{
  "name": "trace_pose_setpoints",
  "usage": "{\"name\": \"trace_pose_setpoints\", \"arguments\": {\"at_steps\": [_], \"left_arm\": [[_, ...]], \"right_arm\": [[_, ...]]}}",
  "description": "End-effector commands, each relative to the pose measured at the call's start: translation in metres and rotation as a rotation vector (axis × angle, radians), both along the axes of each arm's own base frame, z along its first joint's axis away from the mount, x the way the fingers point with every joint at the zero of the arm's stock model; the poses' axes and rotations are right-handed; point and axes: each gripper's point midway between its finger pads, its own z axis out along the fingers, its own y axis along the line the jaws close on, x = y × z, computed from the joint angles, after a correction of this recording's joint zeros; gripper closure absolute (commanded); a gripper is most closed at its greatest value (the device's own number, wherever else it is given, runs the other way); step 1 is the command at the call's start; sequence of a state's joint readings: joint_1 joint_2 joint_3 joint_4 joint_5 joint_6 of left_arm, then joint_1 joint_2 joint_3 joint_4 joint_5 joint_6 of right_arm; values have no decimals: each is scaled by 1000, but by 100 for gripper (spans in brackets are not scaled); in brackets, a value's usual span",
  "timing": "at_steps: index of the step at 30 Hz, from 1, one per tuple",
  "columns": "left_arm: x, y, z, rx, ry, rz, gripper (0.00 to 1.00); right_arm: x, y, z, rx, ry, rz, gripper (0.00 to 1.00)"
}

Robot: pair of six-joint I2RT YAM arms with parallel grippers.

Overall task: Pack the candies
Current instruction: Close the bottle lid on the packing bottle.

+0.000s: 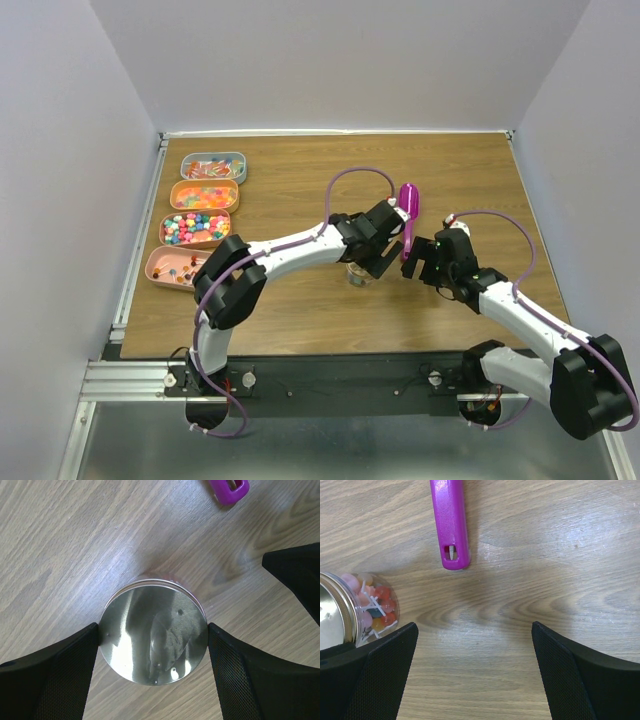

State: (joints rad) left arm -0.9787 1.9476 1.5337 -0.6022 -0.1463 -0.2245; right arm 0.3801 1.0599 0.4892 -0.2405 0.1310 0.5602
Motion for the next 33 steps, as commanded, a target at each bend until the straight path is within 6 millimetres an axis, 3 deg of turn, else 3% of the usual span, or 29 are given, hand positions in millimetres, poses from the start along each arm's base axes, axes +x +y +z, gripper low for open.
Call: {"name": "trace_pose_setpoints", "arguments": {"at_steps": [1,9,17,22,29,33], "left_arm": [[-8,3,-13,10,16,5,24],[-11,20,-42,41,39,28,23],[-11,18,-43,47,36,11,16],[-12,26,-59,120,32,38,20],[-23,29,-75,60,74,53,20],[-22,30,-77,42,87,62,15]], "right_arm": [[-1,-3,-1,-6,-8,-15,0],[-1,-2,0,-4,-10,-8,0],[-1,-2,-1,-4,-7,-6,0],[-2,-1,-1,-5,-5,-5,0],[-1,-1,-1,-4,-8,-5,0],[-1,-1,1,0,-15,-3,0]]}}
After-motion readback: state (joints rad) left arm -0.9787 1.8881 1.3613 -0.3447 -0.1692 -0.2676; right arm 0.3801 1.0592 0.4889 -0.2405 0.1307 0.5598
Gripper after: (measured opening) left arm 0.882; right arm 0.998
